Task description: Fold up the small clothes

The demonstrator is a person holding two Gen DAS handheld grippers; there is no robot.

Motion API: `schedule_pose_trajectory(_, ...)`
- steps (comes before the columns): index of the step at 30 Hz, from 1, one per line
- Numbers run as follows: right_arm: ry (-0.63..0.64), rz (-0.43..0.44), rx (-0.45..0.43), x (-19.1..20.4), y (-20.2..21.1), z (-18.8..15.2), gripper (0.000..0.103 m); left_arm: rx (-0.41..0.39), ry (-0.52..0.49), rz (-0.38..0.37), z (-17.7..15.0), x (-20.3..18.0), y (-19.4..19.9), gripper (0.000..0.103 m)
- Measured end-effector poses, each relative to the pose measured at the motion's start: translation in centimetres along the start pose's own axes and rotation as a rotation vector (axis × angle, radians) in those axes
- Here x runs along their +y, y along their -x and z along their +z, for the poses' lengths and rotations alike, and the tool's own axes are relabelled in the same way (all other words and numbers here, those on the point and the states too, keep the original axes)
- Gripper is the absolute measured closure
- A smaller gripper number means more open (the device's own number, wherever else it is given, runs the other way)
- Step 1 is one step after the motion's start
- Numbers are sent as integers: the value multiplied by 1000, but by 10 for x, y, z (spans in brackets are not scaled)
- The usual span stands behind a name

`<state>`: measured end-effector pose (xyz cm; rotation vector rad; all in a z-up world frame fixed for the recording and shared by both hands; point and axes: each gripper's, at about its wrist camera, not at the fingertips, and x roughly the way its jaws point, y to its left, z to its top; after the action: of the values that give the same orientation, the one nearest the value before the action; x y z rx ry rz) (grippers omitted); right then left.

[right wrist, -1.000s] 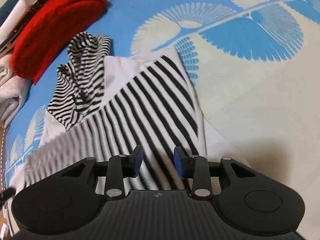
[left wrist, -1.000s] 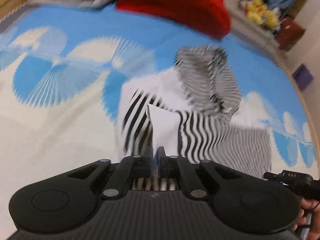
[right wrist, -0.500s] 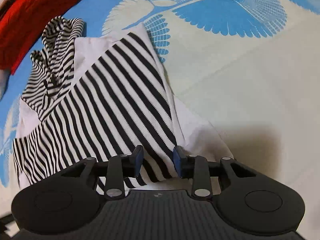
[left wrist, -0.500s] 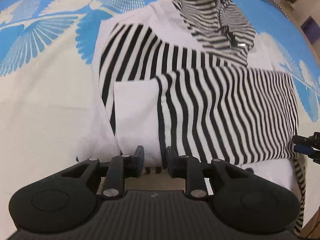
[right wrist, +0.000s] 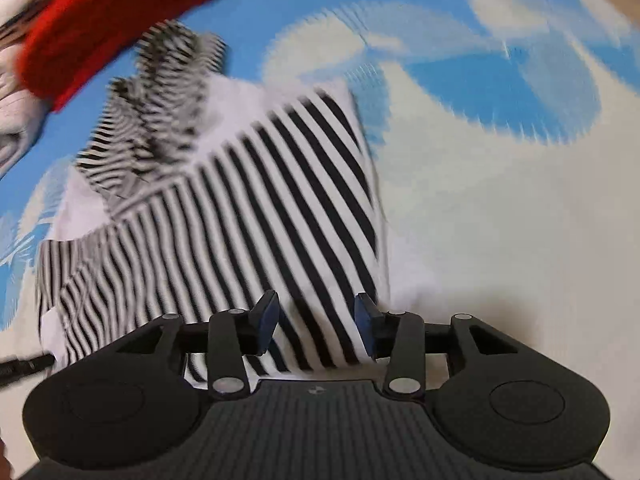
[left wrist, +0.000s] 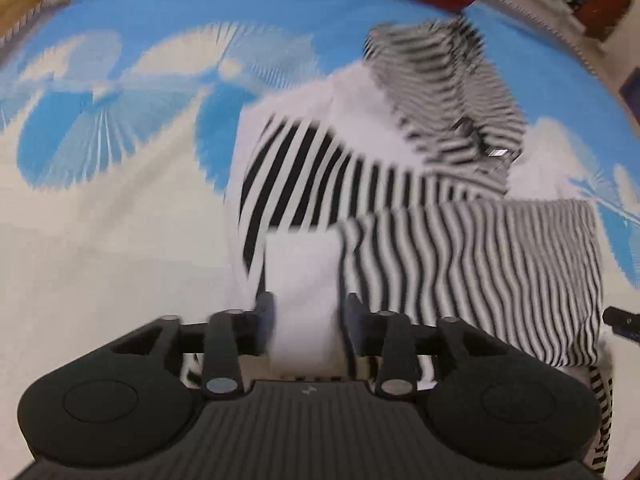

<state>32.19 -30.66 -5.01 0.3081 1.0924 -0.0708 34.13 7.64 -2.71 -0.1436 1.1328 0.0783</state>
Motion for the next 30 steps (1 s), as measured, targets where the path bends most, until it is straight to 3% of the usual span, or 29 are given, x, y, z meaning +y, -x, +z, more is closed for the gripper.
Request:
schedule_pose_trajectory(7,154,-22,-75,25,22,1,55,-82,-20,-22,10,-14,24,47)
schedule_pose_trajectory(10,192,-50,-91,29,25,0,55,-117,-6,6,10,-14,31,43)
schedule_pose_trajectory(19,208,-68,-117,31,29,-1,53,-285,11,46,15,-23,52,21)
schedule_pose_trajectory(25,208,-70,-115,29,29,-1,52,-246,20,86,16,-26,45,19)
schedule_pose_trajectory(30,202,-69,-115,27,30,0,52,-219,20,44,15,-29,42,19)
